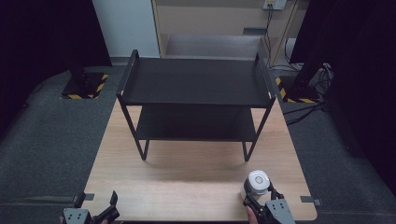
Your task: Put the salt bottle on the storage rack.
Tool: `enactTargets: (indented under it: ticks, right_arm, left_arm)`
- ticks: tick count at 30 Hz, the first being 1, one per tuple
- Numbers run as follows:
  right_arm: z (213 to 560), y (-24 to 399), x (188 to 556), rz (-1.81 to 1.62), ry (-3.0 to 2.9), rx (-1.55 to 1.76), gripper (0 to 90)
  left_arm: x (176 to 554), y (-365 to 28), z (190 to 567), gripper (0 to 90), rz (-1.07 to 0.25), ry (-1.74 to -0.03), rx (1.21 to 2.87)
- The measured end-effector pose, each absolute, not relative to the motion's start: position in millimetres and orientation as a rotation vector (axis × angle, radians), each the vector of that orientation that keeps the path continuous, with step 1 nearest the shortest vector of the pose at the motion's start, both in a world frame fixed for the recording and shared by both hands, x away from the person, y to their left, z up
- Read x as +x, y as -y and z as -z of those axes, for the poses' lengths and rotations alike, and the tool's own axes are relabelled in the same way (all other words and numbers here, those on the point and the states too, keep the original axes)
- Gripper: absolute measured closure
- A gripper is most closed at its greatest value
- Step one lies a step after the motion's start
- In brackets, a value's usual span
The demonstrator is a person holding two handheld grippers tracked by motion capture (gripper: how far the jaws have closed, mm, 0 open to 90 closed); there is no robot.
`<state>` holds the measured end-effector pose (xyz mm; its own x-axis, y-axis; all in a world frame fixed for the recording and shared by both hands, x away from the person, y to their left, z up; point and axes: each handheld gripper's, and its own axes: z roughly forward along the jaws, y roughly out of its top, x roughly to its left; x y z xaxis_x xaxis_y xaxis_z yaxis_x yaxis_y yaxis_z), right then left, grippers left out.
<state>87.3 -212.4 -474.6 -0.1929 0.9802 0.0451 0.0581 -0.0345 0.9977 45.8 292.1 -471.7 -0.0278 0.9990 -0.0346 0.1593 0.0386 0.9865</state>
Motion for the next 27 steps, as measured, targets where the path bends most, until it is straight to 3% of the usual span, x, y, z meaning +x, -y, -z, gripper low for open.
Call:
enactTargets:
  ticks: [12,27]
  right_arm:
    - [391,194,120,-1.507,-1.414,1.083,31.5]
    - [349,176,187,-1.479,-1.438,1.1,31.5]
  left_arm:
    - [45,-287,471,0.6,-1.107,-1.341,1.299]
    - [44,-288,470,0.7,-1.078,-1.324,1.278]
